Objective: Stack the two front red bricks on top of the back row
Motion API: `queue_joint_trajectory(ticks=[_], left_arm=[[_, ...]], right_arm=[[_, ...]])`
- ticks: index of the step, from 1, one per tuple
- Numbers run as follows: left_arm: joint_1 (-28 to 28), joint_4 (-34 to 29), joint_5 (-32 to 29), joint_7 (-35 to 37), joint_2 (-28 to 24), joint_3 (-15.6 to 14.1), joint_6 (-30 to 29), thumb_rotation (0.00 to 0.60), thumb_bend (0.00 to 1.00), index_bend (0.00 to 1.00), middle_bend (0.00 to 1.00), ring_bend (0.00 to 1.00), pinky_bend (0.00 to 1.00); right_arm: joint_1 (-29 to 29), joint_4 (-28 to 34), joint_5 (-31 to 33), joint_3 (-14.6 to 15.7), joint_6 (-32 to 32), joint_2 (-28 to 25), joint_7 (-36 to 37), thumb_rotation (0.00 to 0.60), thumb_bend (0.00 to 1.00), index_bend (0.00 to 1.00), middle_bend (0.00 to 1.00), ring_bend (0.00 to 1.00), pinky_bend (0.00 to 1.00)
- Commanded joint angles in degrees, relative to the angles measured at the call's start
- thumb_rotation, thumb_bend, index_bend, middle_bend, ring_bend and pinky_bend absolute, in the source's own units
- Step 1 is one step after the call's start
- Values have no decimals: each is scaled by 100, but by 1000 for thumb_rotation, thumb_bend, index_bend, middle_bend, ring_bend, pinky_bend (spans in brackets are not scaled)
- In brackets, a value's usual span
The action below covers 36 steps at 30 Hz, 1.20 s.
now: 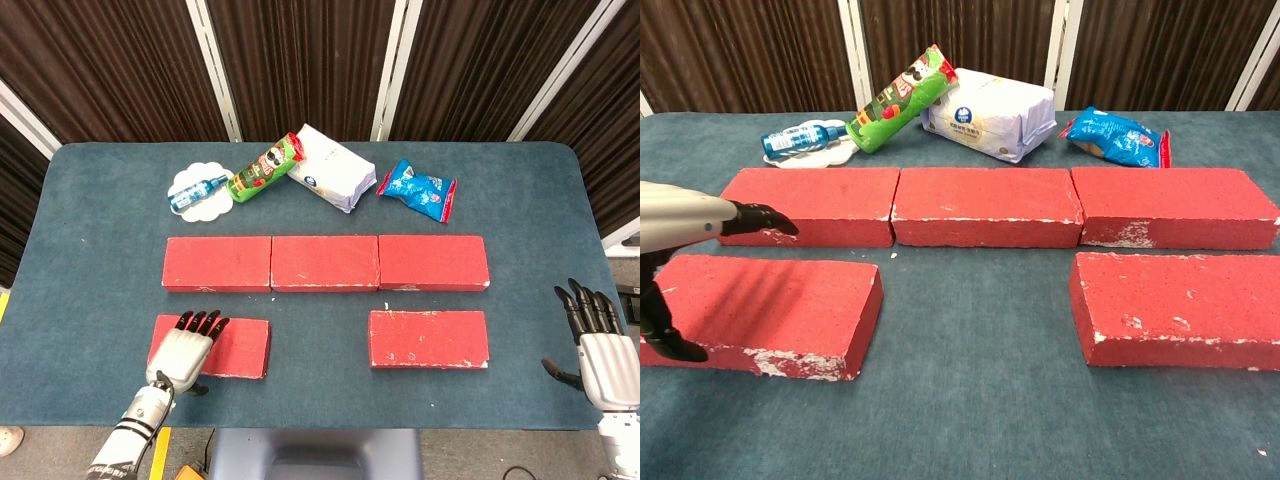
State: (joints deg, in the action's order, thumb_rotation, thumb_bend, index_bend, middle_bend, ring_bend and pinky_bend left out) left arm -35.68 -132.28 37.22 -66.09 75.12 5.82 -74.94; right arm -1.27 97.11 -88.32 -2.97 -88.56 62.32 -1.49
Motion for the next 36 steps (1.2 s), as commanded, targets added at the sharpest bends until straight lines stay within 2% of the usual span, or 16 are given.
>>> queue_joint_trajectory(ticks=[1,5,12,29,36], left_arm=[[-382,91,-544,-204,312,220,-268,600,0,0,0,0,63],[-690,222,-1047,-282,459,388,-413,600,0,0,0,0,63],[-1088,521,-1660,-278,646,510,-556,600,0,0,0,0,63],[-1391,634,-2090,-61,571,247,-599,600,0,0,0,0,64],[-1446,859,-2192,189,522,140,-373,600,0,0,0,0,64]], right_arm=[[-1,4,5,-3,5,0,-7,600,0,125,26,0,0],[-13,11,14,6,45,1,-27,600,0,126,26,0,0],[-29,36,21,24,103,4,-73,600,0,127,26,0,0],[-25,41,48,12,102,-10,-5,600,0,138,26,0,0],[-46,54,87,8,155,19,-72,600,0,142,26,0,0]])
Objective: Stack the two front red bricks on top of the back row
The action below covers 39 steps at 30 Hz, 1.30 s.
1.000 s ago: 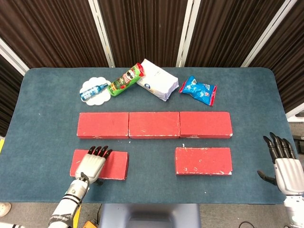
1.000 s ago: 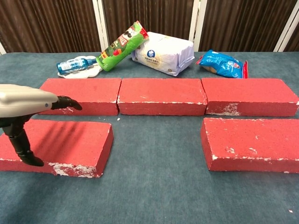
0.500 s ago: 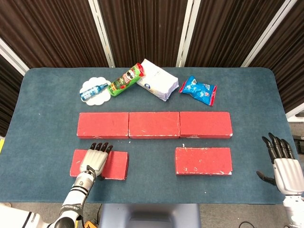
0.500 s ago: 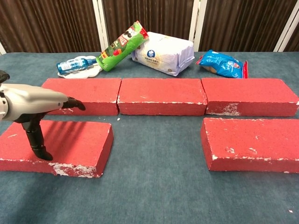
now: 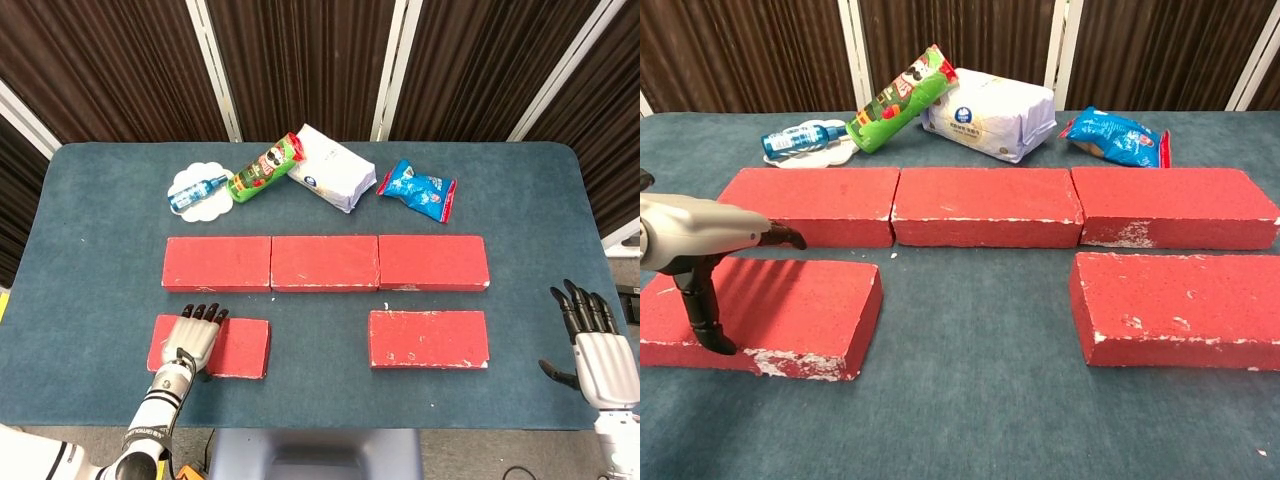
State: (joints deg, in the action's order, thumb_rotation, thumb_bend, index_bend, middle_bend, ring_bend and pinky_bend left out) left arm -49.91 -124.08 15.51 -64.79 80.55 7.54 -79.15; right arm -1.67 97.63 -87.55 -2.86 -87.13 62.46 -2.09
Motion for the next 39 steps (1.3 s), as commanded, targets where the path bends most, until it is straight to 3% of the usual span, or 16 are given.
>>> queue_joint_trajectory(ticks=[1,39], left_arm=[[-34,61,-23,76,-20,-48,58,600,0,0,0,0,63],[-385,423,-261,307,107,-445,63,600,0,0,0,0,81]], right_arm=[[-7,6,16,-2,19,6,-19,600,0,142,26,0,0],[-29,35,21,8,54,45,-46,600,0,141,26,0,0]])
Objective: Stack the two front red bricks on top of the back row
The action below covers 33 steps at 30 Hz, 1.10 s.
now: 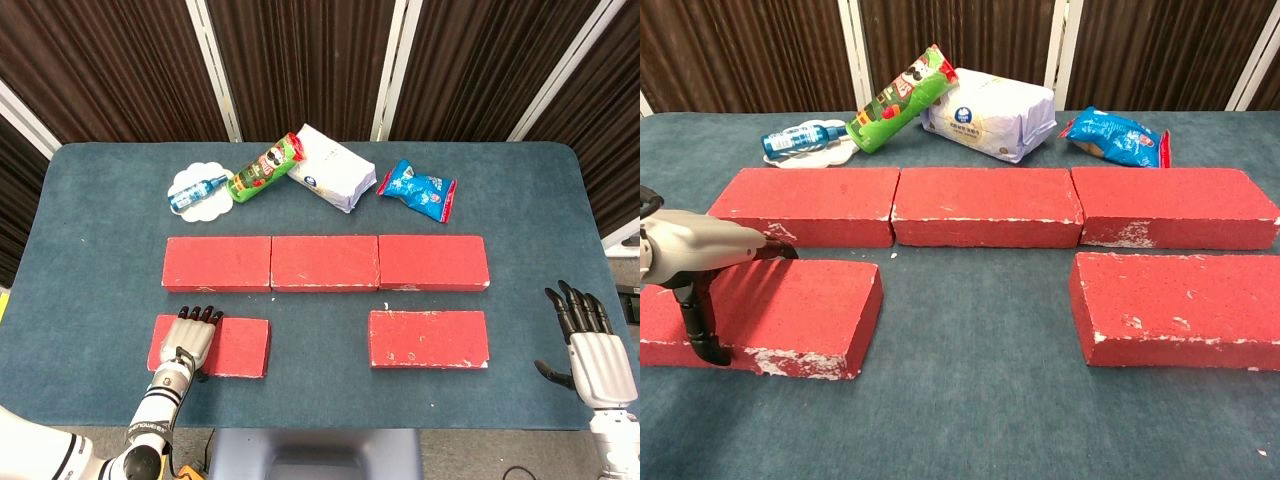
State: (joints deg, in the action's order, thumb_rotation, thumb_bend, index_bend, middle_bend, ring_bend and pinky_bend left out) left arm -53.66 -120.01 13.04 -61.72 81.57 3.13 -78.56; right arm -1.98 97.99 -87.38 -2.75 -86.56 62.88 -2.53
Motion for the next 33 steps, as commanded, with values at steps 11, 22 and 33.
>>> queue_joint_trajectory(ticks=[11,22,33], left_arm=[[-31,24,-10,30,-29,-57,-29,600,0,0,114,0,89],[-40,-123,64,78,-210,-41,-138,600,189,22,179,0,91],[-262,-999,-140,-215,-1082,362,-815,600,192,25,170,0,91]], right_arm=[[-3,4,17,-4,7,24,-24,600,0,142,26,0,0],[5,1,25,-22,-30,47,-39,600,0,143,26,0,0],[-3,9,24,-16,-4,17,21,600,0,143,26,0,0]])
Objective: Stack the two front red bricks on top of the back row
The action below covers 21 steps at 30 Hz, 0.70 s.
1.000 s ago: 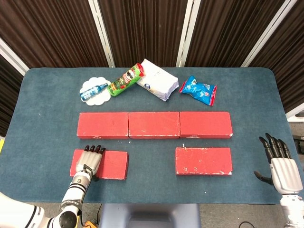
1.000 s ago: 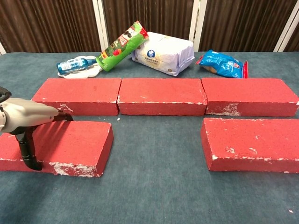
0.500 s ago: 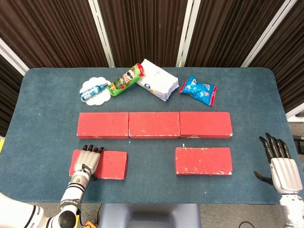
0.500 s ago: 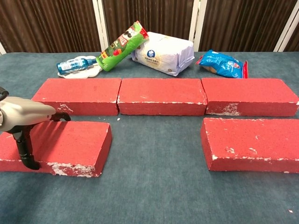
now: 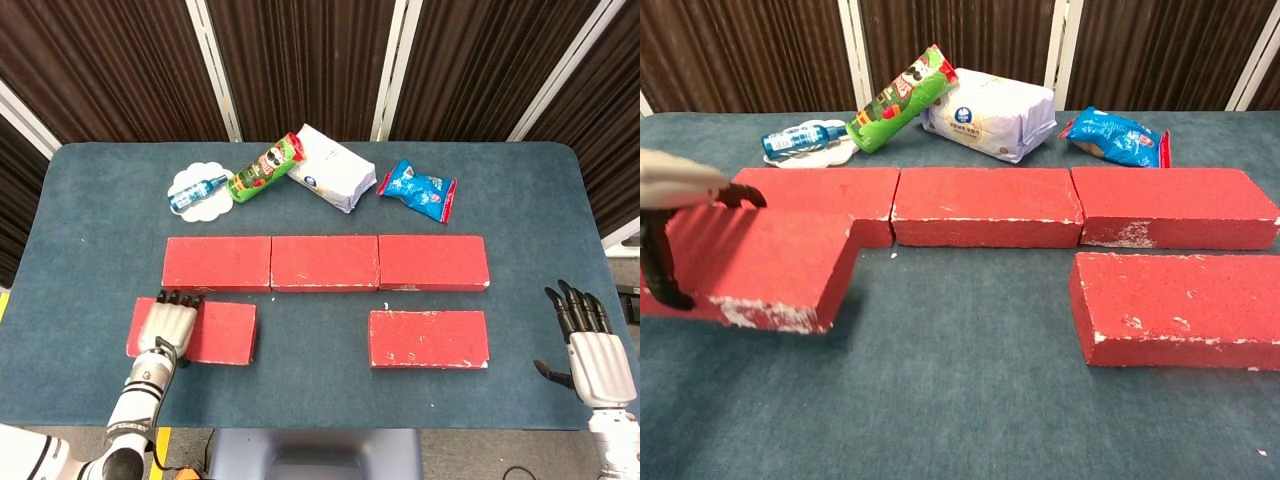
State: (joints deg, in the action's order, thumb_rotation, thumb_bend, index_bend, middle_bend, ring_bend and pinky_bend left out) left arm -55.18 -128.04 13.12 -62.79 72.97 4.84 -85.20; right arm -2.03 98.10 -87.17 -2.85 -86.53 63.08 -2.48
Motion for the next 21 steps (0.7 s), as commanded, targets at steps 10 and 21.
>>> queue_joint_trajectory(ticks=[10,21], left_arm=[[-1321,235,-2585,-881,-697,1609,649,600,191,38,168,0,90],[-2840,2366,-4388,-1985,247,2455,733,600,194,46,168,0,88]], right_arm=[[-35,-7,72,-15,93,-27,57,600,0,142,26,0,0],[-50,-36,184,-60,125,-19,53,600,0,140,26,0,0]])
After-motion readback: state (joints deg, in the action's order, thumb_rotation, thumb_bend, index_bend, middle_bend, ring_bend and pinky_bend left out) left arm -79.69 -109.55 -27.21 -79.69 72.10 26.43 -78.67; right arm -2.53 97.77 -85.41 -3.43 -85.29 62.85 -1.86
